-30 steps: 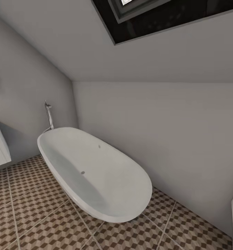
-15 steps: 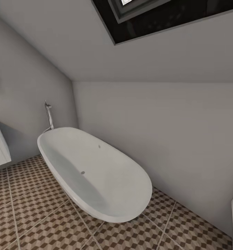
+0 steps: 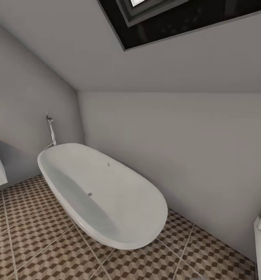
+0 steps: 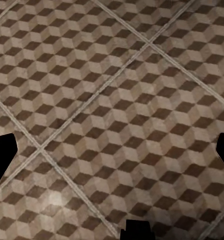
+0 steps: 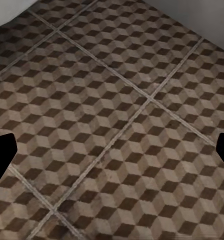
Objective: Take the four mousetraps from the cabinet in the bathroom and place them on the bathroom floor. Make sure all four end up on the same floor surface, and ensure that at least two of them are either under or directly next to the same bathroom sink.
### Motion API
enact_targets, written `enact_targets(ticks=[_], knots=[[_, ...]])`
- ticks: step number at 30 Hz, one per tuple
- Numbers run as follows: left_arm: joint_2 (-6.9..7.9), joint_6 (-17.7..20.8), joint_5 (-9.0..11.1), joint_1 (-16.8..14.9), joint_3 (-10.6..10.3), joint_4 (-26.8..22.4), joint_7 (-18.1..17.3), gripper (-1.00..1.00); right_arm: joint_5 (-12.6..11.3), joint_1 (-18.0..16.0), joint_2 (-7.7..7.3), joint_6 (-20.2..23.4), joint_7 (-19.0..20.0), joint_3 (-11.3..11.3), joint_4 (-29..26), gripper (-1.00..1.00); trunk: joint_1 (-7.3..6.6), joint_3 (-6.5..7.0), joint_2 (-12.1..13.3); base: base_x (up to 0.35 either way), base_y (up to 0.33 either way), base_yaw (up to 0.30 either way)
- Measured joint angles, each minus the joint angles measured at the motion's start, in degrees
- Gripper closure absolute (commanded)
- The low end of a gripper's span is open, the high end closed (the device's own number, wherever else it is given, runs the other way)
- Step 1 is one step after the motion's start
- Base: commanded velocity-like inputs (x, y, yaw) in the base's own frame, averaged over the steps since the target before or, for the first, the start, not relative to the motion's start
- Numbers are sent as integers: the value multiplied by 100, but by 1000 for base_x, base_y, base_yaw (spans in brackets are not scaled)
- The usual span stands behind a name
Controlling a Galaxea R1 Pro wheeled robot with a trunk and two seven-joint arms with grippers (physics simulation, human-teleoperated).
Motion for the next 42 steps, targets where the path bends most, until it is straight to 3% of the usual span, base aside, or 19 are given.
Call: enact_targets(ticks=[29, 42], knots=[[-10, -54, -4, 0, -11, 24, -9, -100, -4, 0, -9, -12, -1, -4, 16, -100, 0, 96, 0, -3, 0, -278], [-13, -54, -4, 0, -19, 33, -9, -100, -4, 0, -9, -12, -1, -4, 17, -100, 4, 135, 0, -290, 0, -286]])
